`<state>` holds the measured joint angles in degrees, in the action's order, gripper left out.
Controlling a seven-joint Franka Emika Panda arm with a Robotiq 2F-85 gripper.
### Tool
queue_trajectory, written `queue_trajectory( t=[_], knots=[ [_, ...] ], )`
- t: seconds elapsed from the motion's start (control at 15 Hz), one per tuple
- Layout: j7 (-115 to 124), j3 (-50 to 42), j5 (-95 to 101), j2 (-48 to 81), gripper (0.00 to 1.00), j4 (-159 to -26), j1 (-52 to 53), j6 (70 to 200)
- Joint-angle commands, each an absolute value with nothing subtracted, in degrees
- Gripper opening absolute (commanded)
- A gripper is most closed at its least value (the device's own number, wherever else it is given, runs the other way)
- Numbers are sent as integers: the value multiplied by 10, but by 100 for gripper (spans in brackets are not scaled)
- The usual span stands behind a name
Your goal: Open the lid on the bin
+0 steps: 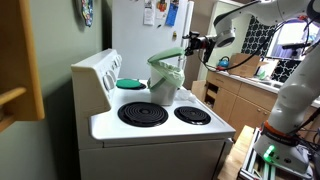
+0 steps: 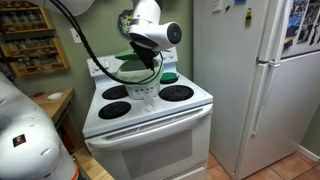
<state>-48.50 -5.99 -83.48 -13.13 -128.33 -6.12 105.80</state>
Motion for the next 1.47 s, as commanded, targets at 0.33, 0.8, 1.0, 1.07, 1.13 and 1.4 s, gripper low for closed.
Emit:
queue_trajectory(
  t=[0.33,0.8,1.0,1.07,1.13,1.4],
  knots=[
    [-475,-36,-808,-87,100,-1190,-55,1090],
    [-454,-29,-794,-35,100,-1122,-38,1059],
    [-429,-23,-797,-27,100,-1107,-28,1027],
    [-427,-22,-798,-24,100,-1101,-26,1019],
    [-427,-21,-801,-22,100,-1096,-24,1013],
    [-456,-15,-815,-18,100,-1072,-17,1002]
  ],
)
